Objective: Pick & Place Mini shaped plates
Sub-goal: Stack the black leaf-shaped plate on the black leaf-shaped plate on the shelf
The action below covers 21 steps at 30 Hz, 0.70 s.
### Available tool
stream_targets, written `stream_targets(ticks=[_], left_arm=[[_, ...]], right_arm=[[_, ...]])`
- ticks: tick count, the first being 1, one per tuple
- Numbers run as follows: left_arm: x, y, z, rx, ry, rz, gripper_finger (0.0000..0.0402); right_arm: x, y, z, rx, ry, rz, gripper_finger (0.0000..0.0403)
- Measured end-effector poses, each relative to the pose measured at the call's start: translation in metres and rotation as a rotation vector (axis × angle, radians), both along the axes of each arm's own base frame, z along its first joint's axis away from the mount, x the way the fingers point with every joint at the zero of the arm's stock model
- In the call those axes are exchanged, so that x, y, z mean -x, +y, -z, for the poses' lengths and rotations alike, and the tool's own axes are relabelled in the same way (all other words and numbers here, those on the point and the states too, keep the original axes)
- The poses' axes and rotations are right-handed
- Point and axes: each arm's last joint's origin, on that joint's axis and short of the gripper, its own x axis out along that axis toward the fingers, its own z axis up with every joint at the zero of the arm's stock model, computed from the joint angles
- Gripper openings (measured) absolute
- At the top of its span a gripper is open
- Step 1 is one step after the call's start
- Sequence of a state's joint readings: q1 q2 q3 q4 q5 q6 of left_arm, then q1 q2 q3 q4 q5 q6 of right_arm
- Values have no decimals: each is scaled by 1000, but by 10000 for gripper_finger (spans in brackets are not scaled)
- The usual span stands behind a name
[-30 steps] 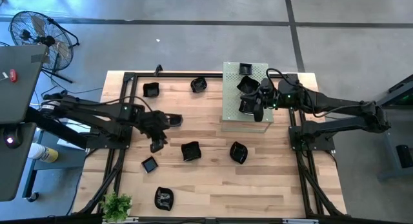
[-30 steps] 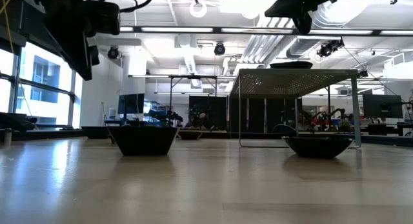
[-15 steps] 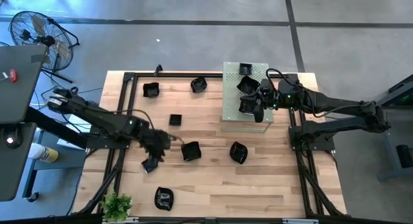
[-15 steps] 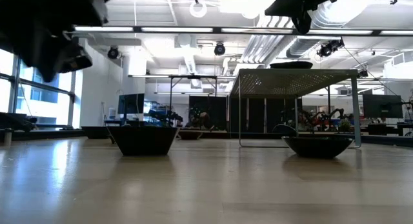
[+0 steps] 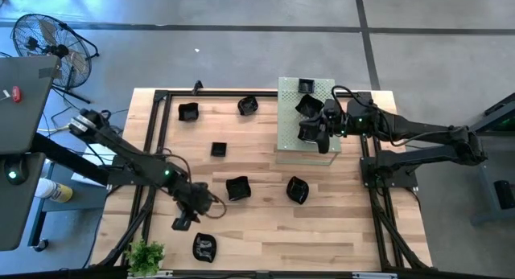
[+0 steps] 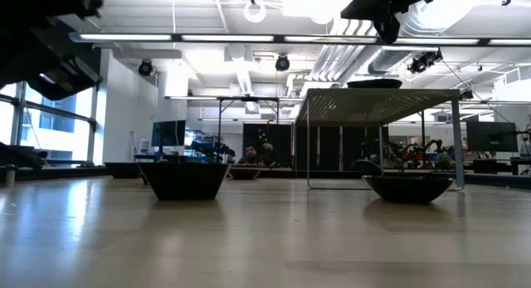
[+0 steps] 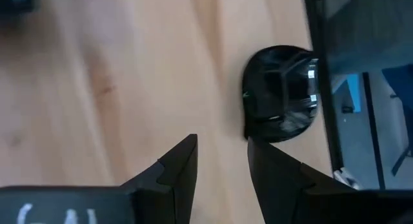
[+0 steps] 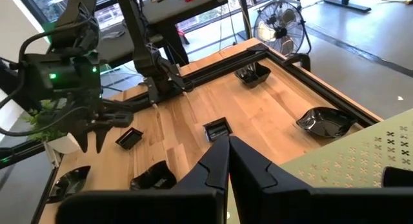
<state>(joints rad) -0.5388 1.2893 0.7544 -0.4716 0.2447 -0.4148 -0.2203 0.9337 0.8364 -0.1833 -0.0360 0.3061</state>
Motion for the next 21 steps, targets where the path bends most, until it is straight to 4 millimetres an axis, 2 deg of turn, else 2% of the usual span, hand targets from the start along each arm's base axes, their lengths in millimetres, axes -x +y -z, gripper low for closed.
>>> stream_targets(ticks=[11,21], left_arm=[[-11,-39,28,40,-13,38,133],[-20,-48,46,63,24,-11,133]], right_arm=[[0,2,0,-14,-1,-50,6],[0,3,1,3,7,-93,5]])
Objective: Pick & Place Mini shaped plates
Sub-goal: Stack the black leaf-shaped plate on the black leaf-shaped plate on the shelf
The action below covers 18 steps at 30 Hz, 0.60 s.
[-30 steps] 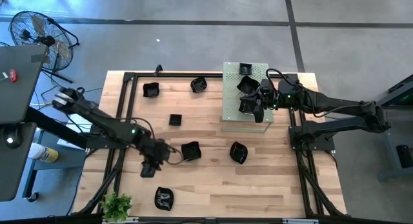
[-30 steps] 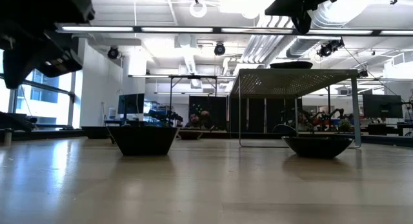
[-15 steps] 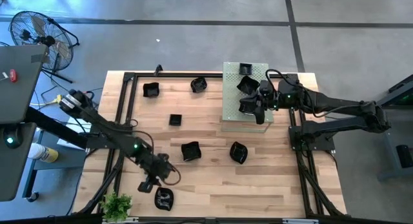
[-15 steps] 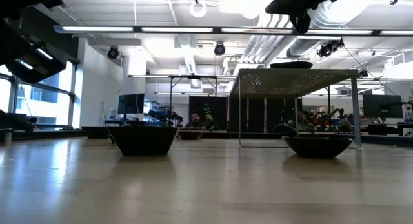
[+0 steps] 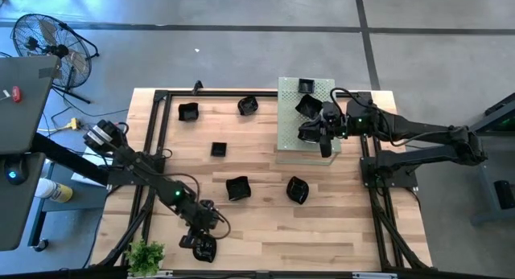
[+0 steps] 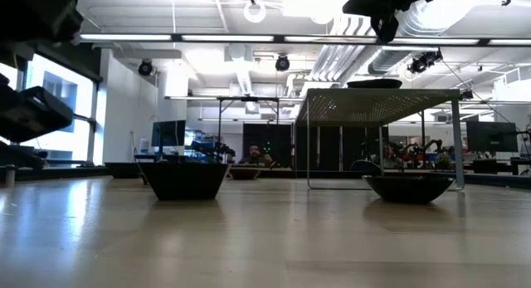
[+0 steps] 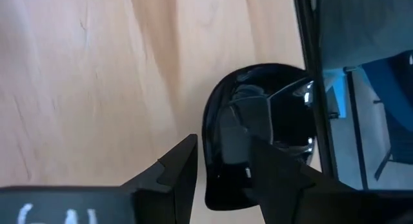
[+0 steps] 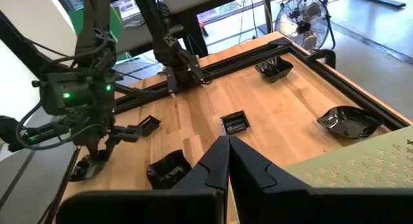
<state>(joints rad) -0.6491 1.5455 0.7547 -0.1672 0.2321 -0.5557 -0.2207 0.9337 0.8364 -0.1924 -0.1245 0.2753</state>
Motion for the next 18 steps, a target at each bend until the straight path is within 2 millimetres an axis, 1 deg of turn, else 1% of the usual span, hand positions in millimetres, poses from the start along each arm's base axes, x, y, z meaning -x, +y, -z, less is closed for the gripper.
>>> stream_targets(ticks=[6,9,12,17,18], left_arm=[[0,-1,7,-2,47,3,131],[0,-1,10,-8,66,-6,115],[1,-1,10,-7,75,-15,85],[1,-1,10,15,99,-23,15],[1,-1,9,20,105,-26,8]], right_arm=[[0,0,1,12,7,-7,4],[0,0,1,12,7,-7,2],[0,0,1,12,7,-7,3],[0,0,1,13,7,-1,6],[0,0,1,13,7,-1,5]])
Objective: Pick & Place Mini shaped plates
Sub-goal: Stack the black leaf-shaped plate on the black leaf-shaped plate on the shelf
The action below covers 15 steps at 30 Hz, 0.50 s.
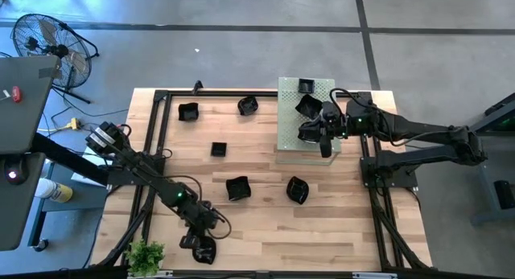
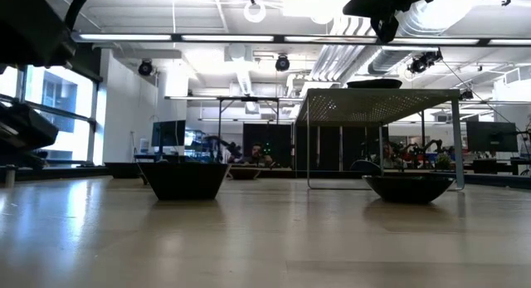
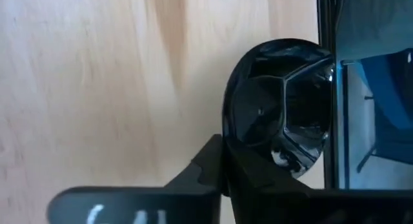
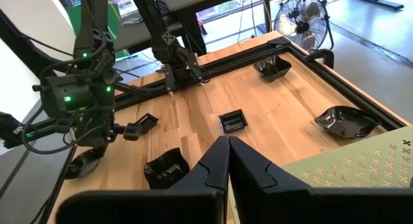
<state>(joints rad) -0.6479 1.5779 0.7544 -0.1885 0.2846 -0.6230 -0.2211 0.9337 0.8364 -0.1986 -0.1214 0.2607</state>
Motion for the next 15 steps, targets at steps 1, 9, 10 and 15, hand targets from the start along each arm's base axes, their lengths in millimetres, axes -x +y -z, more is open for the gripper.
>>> stream_targets(ticks=[1,9,10,15], left_arm=[[1,0,-2,6,5,-5,6],[13,28,-45,47,-16,-75,3],[15,36,-53,48,-34,-108,2],[15,86,-90,74,-169,-365,1]], right_arm=[[0,0,0,0,0,0,4],[0,0,0,-4,-1,2,6],[0,0,0,-8,-2,4,6],[0,0,0,-48,-5,14,2]])
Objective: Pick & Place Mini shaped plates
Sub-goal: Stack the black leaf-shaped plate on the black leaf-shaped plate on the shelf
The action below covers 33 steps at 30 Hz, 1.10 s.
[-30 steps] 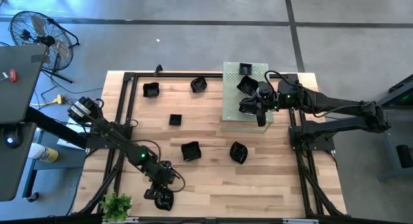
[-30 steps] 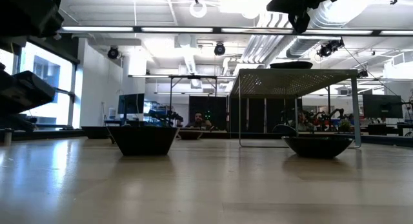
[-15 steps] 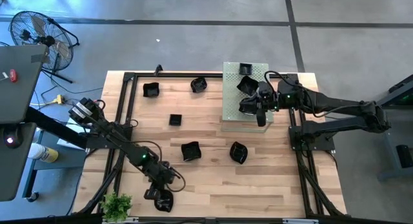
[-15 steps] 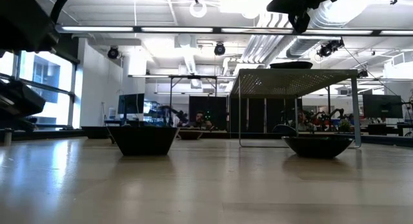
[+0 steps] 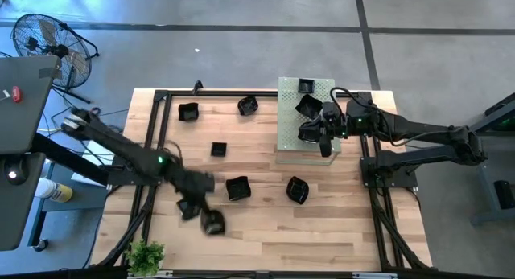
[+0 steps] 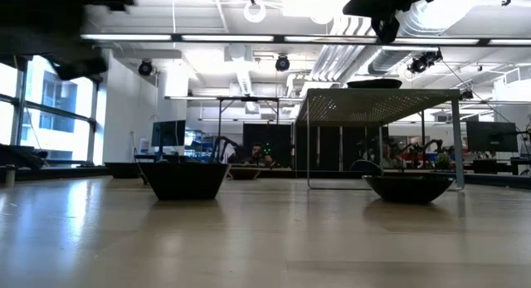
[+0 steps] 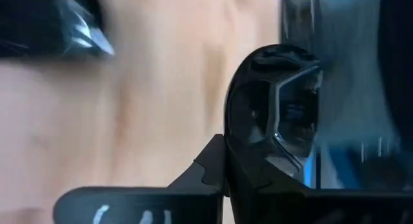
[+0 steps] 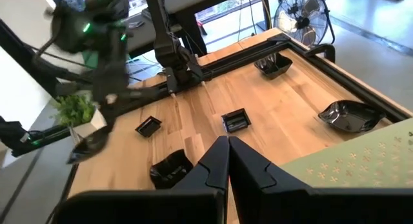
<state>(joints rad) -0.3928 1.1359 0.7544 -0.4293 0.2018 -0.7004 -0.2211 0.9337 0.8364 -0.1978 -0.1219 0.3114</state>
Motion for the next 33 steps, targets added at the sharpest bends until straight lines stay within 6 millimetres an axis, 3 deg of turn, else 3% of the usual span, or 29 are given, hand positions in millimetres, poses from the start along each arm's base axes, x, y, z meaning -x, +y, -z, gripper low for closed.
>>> stream_targets(ticks=[6,15,23,28,33], left_arm=[[-11,64,-28,-36,-137,-418,1],[-53,123,-74,-114,-247,-676,0],[-85,137,-95,-182,-282,-674,0],[-89,138,-99,-200,-293,-672,0],[-90,138,-99,-206,-300,-669,0]], right_arm=[[0,0,0,-92,-8,29,8],[-19,10,-23,-99,108,87,13],[-61,11,-42,-79,253,119,78],[-81,9,-48,-75,328,96,115],[-97,7,-44,-80,377,99,118]])
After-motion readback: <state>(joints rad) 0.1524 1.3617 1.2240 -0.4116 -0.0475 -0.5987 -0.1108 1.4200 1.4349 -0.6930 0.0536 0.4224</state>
